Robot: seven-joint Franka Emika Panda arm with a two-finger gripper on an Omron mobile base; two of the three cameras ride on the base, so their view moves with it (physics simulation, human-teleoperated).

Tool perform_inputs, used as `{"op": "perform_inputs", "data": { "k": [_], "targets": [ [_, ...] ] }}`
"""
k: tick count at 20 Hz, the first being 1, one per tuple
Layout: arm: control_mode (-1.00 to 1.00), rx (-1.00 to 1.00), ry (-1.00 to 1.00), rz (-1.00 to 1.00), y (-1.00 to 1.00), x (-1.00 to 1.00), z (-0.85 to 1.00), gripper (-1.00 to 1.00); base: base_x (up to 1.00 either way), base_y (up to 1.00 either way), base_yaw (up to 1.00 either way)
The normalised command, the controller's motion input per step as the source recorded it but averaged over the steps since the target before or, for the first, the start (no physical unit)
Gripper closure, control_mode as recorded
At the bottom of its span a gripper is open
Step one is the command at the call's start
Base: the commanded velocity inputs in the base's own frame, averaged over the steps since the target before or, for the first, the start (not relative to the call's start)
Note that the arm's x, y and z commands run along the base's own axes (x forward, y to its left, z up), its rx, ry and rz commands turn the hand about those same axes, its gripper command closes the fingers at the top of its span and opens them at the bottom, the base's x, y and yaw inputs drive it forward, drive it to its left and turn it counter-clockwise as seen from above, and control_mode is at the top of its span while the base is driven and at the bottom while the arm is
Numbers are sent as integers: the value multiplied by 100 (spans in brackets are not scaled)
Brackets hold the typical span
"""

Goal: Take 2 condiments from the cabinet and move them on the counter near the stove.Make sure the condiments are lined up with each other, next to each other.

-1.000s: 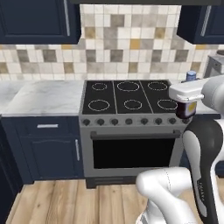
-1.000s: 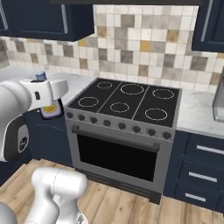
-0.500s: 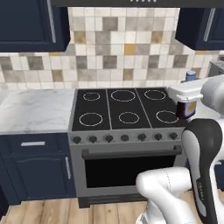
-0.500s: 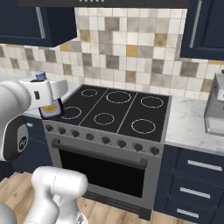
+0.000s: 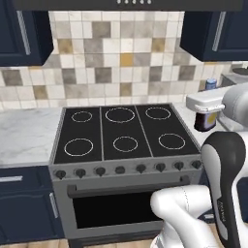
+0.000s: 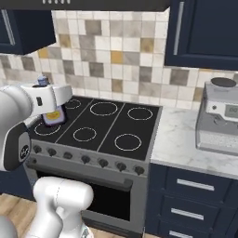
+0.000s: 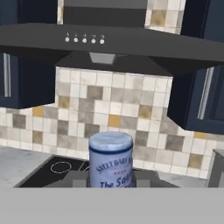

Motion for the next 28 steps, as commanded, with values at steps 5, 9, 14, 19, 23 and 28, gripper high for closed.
{"op": "perform_inputs", "data": {
  "k": [5, 9, 14, 19, 23, 28],
  "targets": [
    [100, 0, 0, 0, 0, 0, 0, 100, 48, -54, -10],
    [100, 0, 0, 0, 0, 0, 0, 100, 47, -32, -8],
    [100, 0, 0, 0, 0, 0, 0, 100, 40, -4, -4],
    [100, 0, 0, 0, 0, 0, 0, 100, 28, 0, -1],
    [100, 0, 0, 0, 0, 0, 0, 100, 27, 0, -1],
    [100, 0, 0, 0, 0, 0, 0, 100, 47, 0, 0]
  ]
}}
